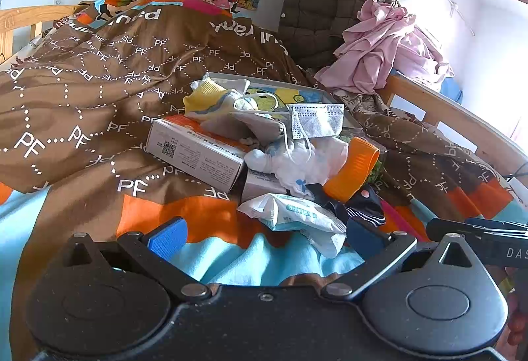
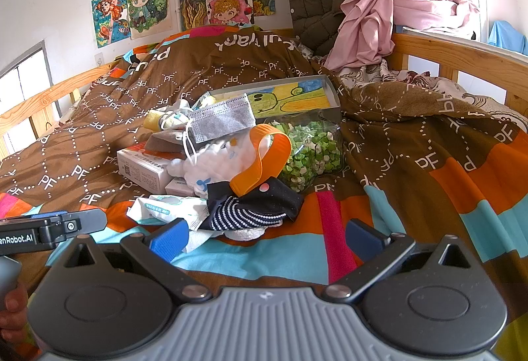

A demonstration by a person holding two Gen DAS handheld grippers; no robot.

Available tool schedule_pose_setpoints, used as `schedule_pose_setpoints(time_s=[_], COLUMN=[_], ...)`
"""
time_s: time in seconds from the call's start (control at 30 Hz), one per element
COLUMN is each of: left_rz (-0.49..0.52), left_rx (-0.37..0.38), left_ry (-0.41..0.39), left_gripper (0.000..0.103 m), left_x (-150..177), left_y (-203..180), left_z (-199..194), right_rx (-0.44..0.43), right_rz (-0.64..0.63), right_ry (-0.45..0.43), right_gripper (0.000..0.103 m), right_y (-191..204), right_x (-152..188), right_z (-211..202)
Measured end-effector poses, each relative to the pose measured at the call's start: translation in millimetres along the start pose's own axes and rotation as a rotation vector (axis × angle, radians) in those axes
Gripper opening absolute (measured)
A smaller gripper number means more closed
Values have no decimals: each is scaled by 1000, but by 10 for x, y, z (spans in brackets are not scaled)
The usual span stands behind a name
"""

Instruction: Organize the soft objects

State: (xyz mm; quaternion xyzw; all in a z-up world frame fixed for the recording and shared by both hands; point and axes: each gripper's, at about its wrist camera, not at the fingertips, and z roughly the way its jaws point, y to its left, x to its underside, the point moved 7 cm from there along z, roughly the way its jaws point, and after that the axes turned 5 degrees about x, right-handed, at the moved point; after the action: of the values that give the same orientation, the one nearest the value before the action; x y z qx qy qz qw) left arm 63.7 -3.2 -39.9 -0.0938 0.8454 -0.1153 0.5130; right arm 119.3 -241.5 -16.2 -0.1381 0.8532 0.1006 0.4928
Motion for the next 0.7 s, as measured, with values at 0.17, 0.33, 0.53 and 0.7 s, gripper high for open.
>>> schedule_pose_setpoints(time_s=[0.17,0.33,0.53,0.7], left_rz=[-1,-2,-2,-3], left_rx=[1,1,2,1], left_ry=[5,5,6,6], left_gripper=[102,102,102,102], left_x=[25,20,20,19], left_y=[-6,-4,-4,-3], left_z=[1,1,1,2], right_rx=[0,0,0,0], right_rz=[0,0,0,0], right_ry=[0,0,0,0], right_gripper=[103,103,103,103], right_y=[0,0,1,1], right_x=[0,0,-2,-2], right_z=[2,1,1,3])
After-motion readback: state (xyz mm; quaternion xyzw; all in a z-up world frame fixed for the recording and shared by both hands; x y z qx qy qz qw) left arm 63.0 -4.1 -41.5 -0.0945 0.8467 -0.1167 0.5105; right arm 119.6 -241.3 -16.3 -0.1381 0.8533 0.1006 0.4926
